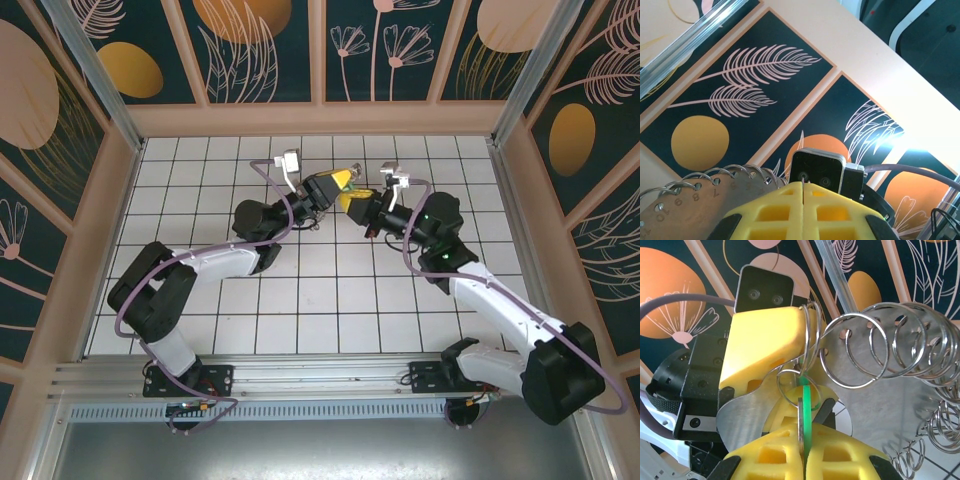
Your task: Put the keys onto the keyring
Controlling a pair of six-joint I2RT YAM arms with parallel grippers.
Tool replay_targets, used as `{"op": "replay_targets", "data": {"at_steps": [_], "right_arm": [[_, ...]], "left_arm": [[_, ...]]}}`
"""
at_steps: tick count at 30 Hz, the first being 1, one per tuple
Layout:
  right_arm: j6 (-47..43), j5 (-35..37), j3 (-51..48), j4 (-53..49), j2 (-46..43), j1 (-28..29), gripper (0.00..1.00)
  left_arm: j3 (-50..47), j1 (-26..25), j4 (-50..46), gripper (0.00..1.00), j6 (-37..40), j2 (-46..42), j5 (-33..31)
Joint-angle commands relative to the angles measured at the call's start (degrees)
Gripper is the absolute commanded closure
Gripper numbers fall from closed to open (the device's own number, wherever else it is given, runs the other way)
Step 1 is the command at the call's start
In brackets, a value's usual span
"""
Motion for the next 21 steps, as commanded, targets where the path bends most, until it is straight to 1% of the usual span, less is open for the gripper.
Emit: {"op": "replay_targets", "data": {"at_steps": [1, 2, 6, 8, 10, 11, 13, 18, 21], "right_arm": [[1.0, -1.2, 3.1, 5.2, 1.1, 1.4, 1.0], [1.0, -1.3, 3.3, 5.2, 1.4, 1.4, 1.0], [1.3, -1.2, 2.8, 4.7, 1.5, 2.4, 0.99], [1.1, -0.5, 2.4, 3.5, 0.4, 2.4, 0.9], [0.5, 0.2, 2.0, 1.5, -1.2, 2.4, 0.75], [0.3, 0.5, 1.9, 0.5, -1.8, 2.3, 0.7], [0.1, 0.9, 1.4, -1.5, -3.6, 2.2, 0.65], [-0.4, 3.3, -2.4, -7.0, -10.4, 2.0, 0.59], [-0.1, 4.8, -4.1, -10.2, -15.2, 2.0, 0.59]], "left_arm": [[1.0, -1.0, 3.8, 1.0, -2.0, 0.5, 1.6], [0.9, -1.1, 3.9, 1.0, -2.0, 1.8, 1.4], [0.8, -1.0, 4.8, 1.0, -3.2, 2.7, 0.6], [0.7, -1.0, 5.2, 1.0, -3.9, 3.0, -0.2], [0.7, -1.0, 5.9, 1.0, -4.8, 3.4, -0.9], [0.7, -1.0, 6.1, 1.0, -5.1, 3.6, -1.3], [0.6, -1.1, 6.8, 1.0, -5.9, 4.0, -2.2], [0.6, -1.0, 7.9, 1.0, -7.2, 4.9, -3.0], [0.5, -1.0, 8.3, 1.0, -7.2, 5.2, -3.2]]}}
